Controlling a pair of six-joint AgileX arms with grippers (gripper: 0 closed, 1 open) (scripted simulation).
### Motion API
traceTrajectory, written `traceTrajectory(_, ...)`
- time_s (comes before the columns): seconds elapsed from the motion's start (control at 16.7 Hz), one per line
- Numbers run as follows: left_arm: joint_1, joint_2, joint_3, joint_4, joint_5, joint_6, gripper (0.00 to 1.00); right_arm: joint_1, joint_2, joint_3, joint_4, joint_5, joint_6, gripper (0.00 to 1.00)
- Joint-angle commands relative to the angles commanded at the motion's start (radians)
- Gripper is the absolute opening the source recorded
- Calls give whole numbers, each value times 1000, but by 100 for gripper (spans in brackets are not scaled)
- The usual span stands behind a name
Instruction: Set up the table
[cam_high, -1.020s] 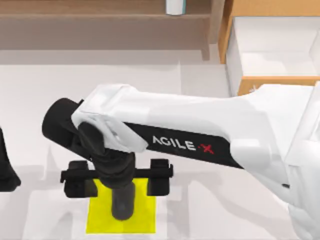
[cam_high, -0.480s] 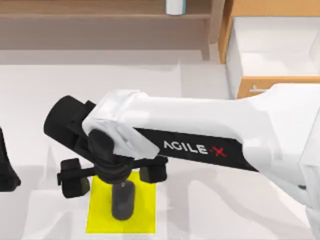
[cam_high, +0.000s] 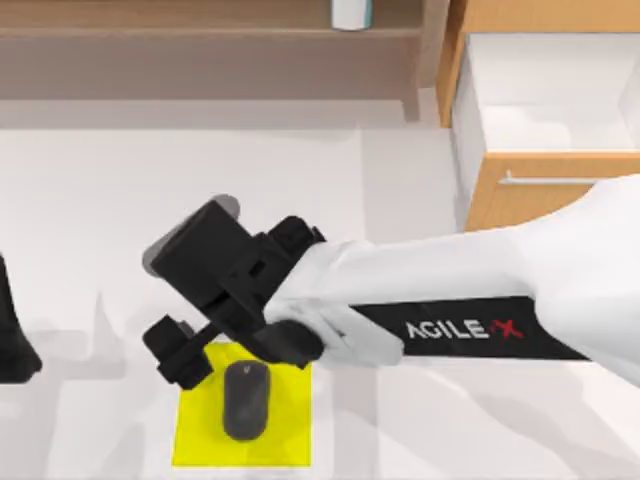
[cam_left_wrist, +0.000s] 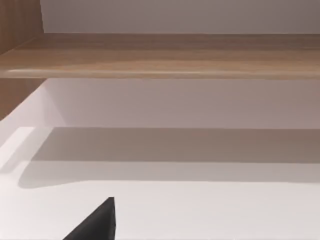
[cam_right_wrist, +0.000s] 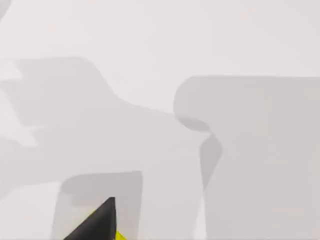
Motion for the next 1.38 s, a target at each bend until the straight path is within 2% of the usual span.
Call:
traceTrajectory(0.36, 0, 0, 0, 0, 0, 0, 100, -89, -119, -426, 700, 133, -637, 100)
traceTrajectory(0.78, 0, 0, 0, 0, 0, 0, 100, -278, -224, -885, 1447, 185, -1263, 100)
traceTrajectory(1.08, 0, 0, 0, 0, 0, 0, 100, -472, -198, -1087, 1779, 194, -1573, 100)
traceTrajectory(1.38, 0, 0, 0, 0, 0, 0, 100, -575, -168, -1144, 1889, 197, -1696, 100)
